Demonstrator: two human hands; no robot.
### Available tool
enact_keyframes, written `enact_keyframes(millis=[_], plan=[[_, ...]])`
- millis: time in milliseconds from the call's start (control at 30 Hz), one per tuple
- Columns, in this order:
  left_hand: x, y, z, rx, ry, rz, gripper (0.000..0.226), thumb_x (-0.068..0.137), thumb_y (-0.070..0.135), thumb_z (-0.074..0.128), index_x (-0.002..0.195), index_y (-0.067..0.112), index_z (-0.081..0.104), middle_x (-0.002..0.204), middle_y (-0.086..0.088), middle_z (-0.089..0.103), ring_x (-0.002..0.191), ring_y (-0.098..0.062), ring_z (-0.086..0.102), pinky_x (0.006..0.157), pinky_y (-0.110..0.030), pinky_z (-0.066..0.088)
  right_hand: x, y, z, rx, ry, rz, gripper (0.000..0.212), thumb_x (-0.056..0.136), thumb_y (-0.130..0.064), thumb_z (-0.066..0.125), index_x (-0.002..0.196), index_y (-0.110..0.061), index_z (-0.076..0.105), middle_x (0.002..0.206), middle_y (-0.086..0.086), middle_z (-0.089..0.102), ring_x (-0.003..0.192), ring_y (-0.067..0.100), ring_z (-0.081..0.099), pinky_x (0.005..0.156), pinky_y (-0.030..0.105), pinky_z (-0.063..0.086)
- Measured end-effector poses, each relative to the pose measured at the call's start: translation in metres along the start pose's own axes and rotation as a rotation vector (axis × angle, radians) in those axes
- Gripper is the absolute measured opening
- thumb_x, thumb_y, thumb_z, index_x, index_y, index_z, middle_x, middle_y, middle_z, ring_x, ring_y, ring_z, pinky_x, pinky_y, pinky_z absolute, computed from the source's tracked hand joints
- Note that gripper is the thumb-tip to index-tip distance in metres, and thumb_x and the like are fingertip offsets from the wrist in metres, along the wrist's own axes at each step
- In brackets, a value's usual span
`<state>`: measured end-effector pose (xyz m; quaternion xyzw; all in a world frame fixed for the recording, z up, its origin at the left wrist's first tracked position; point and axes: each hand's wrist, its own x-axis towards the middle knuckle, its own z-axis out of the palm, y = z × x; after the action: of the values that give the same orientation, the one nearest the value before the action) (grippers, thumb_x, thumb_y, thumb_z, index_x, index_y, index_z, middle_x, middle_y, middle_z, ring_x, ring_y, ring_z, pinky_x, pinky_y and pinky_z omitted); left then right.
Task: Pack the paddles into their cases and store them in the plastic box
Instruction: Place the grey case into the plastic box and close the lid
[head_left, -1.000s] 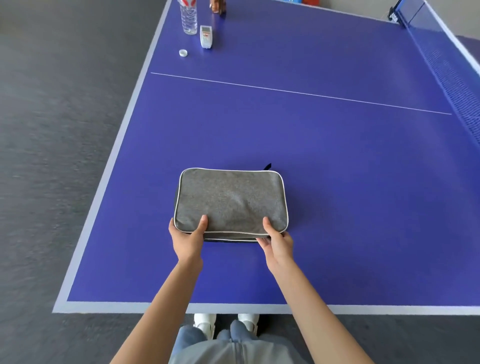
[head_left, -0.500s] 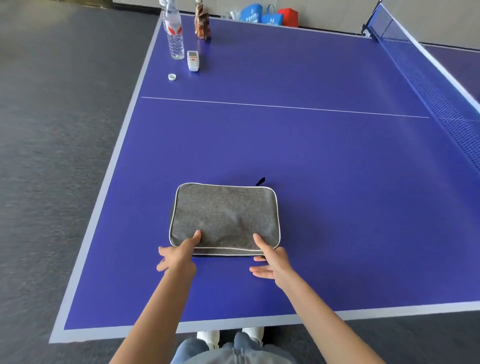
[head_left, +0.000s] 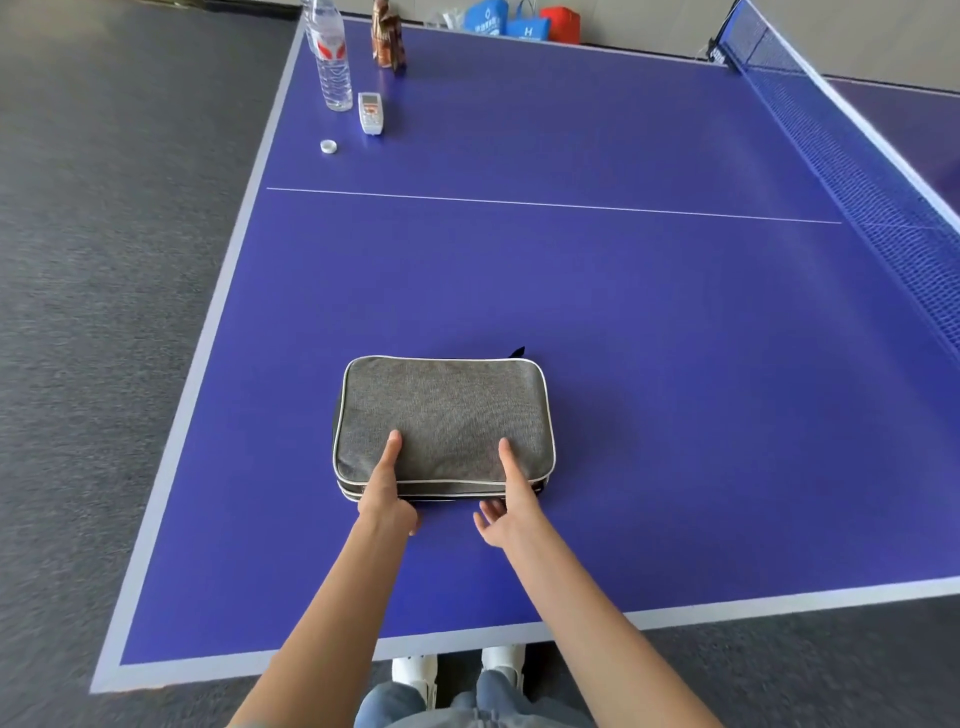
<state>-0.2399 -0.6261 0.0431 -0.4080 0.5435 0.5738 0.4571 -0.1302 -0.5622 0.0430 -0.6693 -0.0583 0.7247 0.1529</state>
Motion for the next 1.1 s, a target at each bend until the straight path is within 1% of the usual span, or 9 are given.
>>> enact_keyframes(millis=[133, 267, 400, 467, 533, 600, 800, 1033, 1100], plan=[[0.004, -0.010, -0.001, -0.073, -0.062, 0.081, 0.082, 0.059, 0.043, 0.085, 0.127, 0.016, 0.050, 0.122, 0.001, 0.060, 0.105, -0.019, 0.057, 0.094, -0.034, 0.048, 0.005, 0.007, -0.001, 0.083, 0.009, -0.040, 0.079, 0.061, -0.058, 0.079, 0.120, -0.012, 0.052, 0.113, 0.001, 0.050, 0.098, 0.016, 0.049, 0.092, 0.029, 0.042], [0.006, -0.014, 0.002, -0.164, -0.178, 0.129, 0.070, 0.062, 0.033, 0.084, 0.123, 0.013, 0.055, 0.116, -0.002, 0.066, 0.102, -0.021, 0.065, 0.095, -0.039, 0.051, 0.005, 0.008, 0.007, 0.294, -0.164, -0.126, 0.069, 0.063, -0.043, 0.083, 0.119, -0.013, 0.058, 0.117, 0.003, 0.067, 0.104, 0.021, 0.064, 0.097, 0.036, 0.050], [0.004, -0.021, 0.000, -0.188, -0.197, 0.184, 0.062, 0.064, 0.025, 0.083, 0.120, 0.014, 0.059, 0.113, -0.002, 0.068, 0.099, -0.018, 0.066, 0.086, -0.032, 0.054, 0.010, 0.007, 0.006, 0.352, -0.180, -0.219, 0.074, 0.065, -0.036, 0.083, 0.126, -0.015, 0.046, 0.122, 0.007, 0.062, 0.109, 0.023, 0.063, 0.096, 0.039, 0.051], [0.005, -0.023, -0.004, -0.195, -0.208, 0.201, 0.061, 0.066, 0.023, 0.082, 0.122, 0.013, 0.058, 0.116, -0.002, 0.068, 0.101, -0.018, 0.066, 0.083, -0.030, 0.054, 0.015, 0.006, 0.001, 0.319, -0.217, -0.239, 0.063, 0.068, -0.031, 0.082, 0.124, -0.016, 0.056, 0.120, 0.005, 0.066, 0.108, 0.022, 0.064, 0.099, 0.039, 0.049], [0.005, -0.025, -0.007, -0.180, -0.237, 0.212, 0.061, 0.067, 0.023, 0.082, 0.123, 0.012, 0.058, 0.118, -0.003, 0.067, 0.103, -0.018, 0.065, 0.086, -0.031, 0.053, 0.015, 0.004, -0.006, 0.318, -0.245, -0.243, 0.054, 0.069, -0.028, 0.081, 0.119, -0.018, 0.063, 0.108, 0.002, 0.072, 0.099, 0.019, 0.068, 0.094, 0.036, 0.052], [0.002, -0.028, -0.007, -0.143, -0.261, 0.218, 0.062, 0.067, 0.023, 0.082, 0.122, 0.010, 0.058, 0.117, -0.005, 0.068, 0.102, -0.019, 0.066, 0.087, -0.033, 0.054, 0.013, 0.005, -0.014, 0.358, -0.243, -0.240, 0.051, 0.069, -0.027, 0.081, 0.117, -0.018, 0.065, 0.099, 0.000, 0.074, 0.091, 0.018, 0.070, 0.087, 0.033, 0.055], [-0.022, -0.056, 0.015, 0.089, -0.379, 0.212, 0.062, 0.067, 0.025, 0.082, 0.122, 0.009, 0.058, 0.115, -0.006, 0.068, 0.103, -0.021, 0.066, 0.096, -0.039, 0.051, -0.006, -0.005, -0.064, 0.514, -0.231, -0.371, 0.054, 0.062, -0.029, 0.083, 0.114, -0.019, 0.067, 0.109, 0.002, 0.073, 0.098, 0.021, 0.070, 0.086, 0.035, 0.055], [-0.072, -0.159, 0.046, 0.357, -0.608, 0.105, 0.060, 0.069, 0.028, 0.080, 0.121, 0.011, 0.057, 0.114, -0.004, 0.069, 0.104, -0.020, 0.065, 0.097, -0.039, 0.050, -0.044, -0.027, -0.183, 0.724, -0.100, -0.654, 0.046, 0.076, -0.029, 0.074, 0.120, -0.021, 0.064, 0.113, 0.002, 0.071, 0.103, 0.020, 0.068, 0.090, 0.037, 0.053], [-0.093, -0.195, 0.056, 0.440, -0.649, 0.073, 0.060, 0.068, 0.028, 0.080, 0.121, 0.011, 0.057, 0.115, -0.005, 0.068, 0.105, -0.021, 0.065, 0.097, -0.039, 0.050, -0.056, -0.031, -0.223, 0.809, -0.057, -0.701, 0.048, 0.074, -0.030, 0.076, 0.119, -0.022, 0.064, 0.113, 0.001, 0.071, 0.101, 0.019, 0.069, 0.088, 0.037, 0.053]])
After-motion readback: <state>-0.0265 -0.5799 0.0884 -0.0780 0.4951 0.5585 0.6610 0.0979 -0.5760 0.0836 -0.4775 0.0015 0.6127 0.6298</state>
